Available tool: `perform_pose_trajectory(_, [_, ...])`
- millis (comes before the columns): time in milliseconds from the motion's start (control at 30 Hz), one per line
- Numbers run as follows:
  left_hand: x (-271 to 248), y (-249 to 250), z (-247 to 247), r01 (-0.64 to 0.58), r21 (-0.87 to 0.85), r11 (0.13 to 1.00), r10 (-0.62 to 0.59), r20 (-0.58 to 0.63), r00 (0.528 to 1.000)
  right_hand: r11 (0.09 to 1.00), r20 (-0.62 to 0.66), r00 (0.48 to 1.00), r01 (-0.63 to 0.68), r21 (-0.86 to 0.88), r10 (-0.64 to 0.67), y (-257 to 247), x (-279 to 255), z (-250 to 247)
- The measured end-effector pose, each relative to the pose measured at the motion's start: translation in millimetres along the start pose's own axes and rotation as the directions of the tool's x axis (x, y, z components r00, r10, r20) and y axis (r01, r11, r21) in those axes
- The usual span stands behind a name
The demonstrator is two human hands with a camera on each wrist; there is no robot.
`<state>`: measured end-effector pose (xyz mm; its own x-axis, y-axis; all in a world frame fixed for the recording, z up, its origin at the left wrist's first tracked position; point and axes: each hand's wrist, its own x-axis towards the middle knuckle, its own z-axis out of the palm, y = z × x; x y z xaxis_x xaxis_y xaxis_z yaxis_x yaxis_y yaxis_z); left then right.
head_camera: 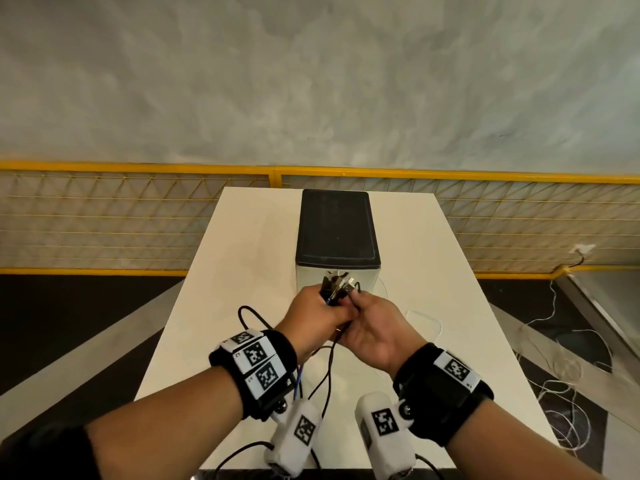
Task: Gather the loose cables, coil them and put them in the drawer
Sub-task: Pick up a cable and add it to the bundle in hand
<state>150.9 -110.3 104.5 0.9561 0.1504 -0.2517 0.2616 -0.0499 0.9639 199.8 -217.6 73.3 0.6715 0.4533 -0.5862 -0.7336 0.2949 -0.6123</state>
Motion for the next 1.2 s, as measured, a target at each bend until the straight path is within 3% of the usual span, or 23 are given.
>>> perform_pose_trajectory(67, [0, -4, -2, 0.003, 0.051, 0.999, -0.005, 0.036, 0.999, 0.999, -0.009, 1.0, -0.03, -0.02, 0.03, 0, 0, -2])
perform_pose_trajectory(167, [-4, -12, -12, 0.014, 0.192, 0.981, -0.05, 0.182, 0.982, 0.998, -0.083, 0.995, -0.057, 0.0, 0.057, -10, 2, -9])
perform_pose_trajectory(400, [-29, -31, -38, 0.065, 0.389, 0.919, -0.236, 0.411, 0.88, 0.999, -0.179, 0.983, -0.038, 0.01, 0.039, -25, 8, -22])
perform_pose_trajectory(533, [-39, -34, -51, 0.022, 0.548, 0.836, -0.391, 0.568, 0.725, 0.999, -0.19, 0.981, -0.038, 0.03, 0.043, -29, 10, -27])
perform_pose_trajectory(667, [-51, -38, -56, -0.068, 0.667, 0.742, -0.552, 0.665, 0.503, 0.999, -0.218, 0.976, -0.011, 0.051, 0.022, -34, 13, -32])
perform_pose_trajectory(700, [-53, -40, -57, -0.101, 0.675, 0.731, -0.552, 0.671, 0.494, 0.999, -0.22, 0.975, -0.007, 0.048, 0.018, -33, 13, -33])
perform_pose_trajectory(733, [-53, -40, -57, -0.113, 0.674, 0.73, -0.523, 0.657, 0.543, 0.999, -0.218, 0.976, -0.001, 0.039, 0.009, -32, 12, -32])
perform_pose_trajectory(767, [-50, -40, -55, -0.086, 0.648, 0.757, -0.452, 0.614, 0.647, 0.999, -0.213, 0.977, 0.004, 0.032, 0.002, -29, 11, -31])
perform_pose_trajectory(833, [-36, -37, -49, 0.089, 0.433, 0.897, -0.269, 0.374, 0.888, 1.0, -0.181, 0.984, -0.001, 0.025, 0.006, -20, 10, -29])
perform_pose_trajectory(867, [-27, -34, -44, 0.152, 0.273, 0.95, -0.215, 0.216, 0.952, 1.0, -0.158, 0.987, -0.005, 0.018, 0.008, -15, 9, -26])
perform_pose_trajectory(900, [-17, -29, -39, 0.174, 0.132, 0.976, -0.188, 0.106, 0.976, 1.0, -0.136, 0.991, -0.009, 0.01, 0.01, -9, 8, -23])
perform_pose_trajectory(967, [-4, -20, -24, 0.154, 0.035, 0.988, -0.155, 0.035, 0.987, 1.0, -0.077, 0.997, -0.016, -0.019, 0.014, 3, 6, -15])
perform_pose_trajectory(1067, [0, -12, -5, 0.08, 0.02, 0.997, -0.08, 0.022, 0.997, 1.0, -0.017, 1.0, -0.007, -0.003, 0.007, 17, 5, -6])
perform_pose_trajectory(1133, [-1, -14, -1, 0.08, 0.012, 0.997, -0.08, 0.018, 0.997, 1.0, -0.02, 1.0, -0.021, -0.012, 0.021, 18, 2, -6])
perform_pose_trajectory(1200, [-5, -17, -3, 0.113, 0.053, 0.992, -0.118, 0.092, 0.989, 0.998, -0.044, 0.997, -0.06, -0.021, 0.059, 14, -1, -10])
